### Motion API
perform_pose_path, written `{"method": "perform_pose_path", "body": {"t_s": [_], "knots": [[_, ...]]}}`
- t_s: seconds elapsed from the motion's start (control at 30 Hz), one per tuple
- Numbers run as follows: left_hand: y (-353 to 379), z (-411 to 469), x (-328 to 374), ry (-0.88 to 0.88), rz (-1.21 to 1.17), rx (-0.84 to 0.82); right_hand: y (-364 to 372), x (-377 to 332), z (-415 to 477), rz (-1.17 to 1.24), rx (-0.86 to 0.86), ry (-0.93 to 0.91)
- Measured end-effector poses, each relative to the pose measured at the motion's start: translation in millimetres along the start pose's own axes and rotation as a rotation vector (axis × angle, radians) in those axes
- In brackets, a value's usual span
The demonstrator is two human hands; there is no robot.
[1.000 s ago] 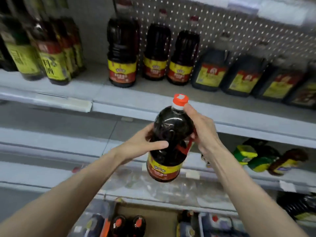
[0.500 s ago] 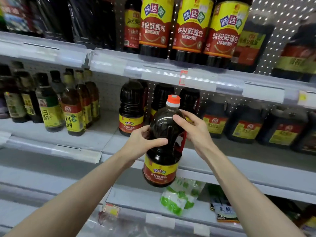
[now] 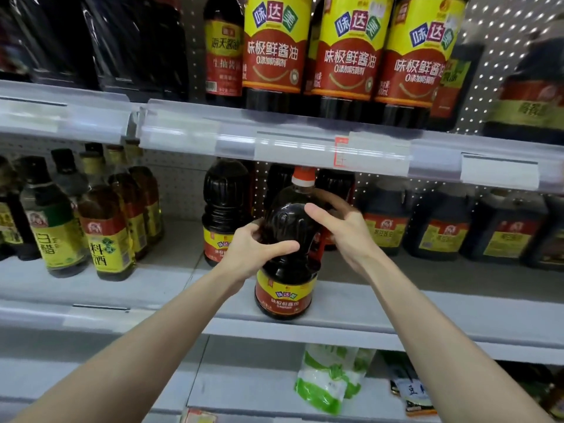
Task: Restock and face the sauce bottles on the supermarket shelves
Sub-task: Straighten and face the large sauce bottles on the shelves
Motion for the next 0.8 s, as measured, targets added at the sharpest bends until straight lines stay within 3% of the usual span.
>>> {"method": "perform_pose_path", "body": {"t_s": [0.43, 0.8], "knots": [[-1.3, 0.0, -30.3, 0.03, -0.014, -0.035, 7.5, 23.4, 3.2, 0.029, 0.018, -0.008], [5.7, -33.0, -64.1, 0.033, -0.091, 0.02, 18.4, 96.6, -57.7, 0.032, 0.013, 0.178]]}}
Point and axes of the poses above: each hand's wrist, its own z-axis towards the middle knuckle, its own y-axis out of the palm, x = y × z, the point moved 5 cm from there along z, towards the middle knuckle, and after that the axes turned 2 degrees about y, right-handed, at the moved point
